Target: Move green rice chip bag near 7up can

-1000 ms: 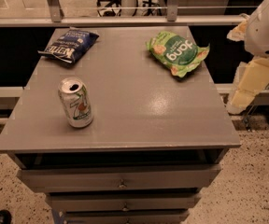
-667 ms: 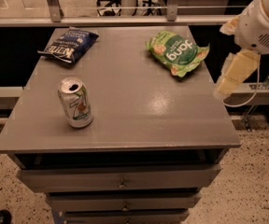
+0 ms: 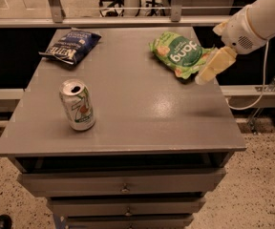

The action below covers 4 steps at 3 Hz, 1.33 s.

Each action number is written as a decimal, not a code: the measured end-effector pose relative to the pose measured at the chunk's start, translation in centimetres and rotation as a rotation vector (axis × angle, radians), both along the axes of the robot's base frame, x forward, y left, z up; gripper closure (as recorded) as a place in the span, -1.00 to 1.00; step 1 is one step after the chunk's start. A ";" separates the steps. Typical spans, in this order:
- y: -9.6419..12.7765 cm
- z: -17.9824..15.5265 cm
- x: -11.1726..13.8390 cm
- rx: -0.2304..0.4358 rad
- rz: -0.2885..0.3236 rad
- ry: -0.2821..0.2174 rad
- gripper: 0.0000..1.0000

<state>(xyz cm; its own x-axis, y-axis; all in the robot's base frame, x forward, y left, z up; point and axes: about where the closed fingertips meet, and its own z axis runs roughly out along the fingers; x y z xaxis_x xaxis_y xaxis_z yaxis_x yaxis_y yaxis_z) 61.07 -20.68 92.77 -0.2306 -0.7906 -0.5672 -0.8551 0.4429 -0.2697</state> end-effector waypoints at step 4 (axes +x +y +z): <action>4.5 -4.6 13.2 0.273 -0.145 0.030 -1.00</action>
Offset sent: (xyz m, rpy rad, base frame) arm 0.1279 0.0367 -0.0237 0.3102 -0.0226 -0.1253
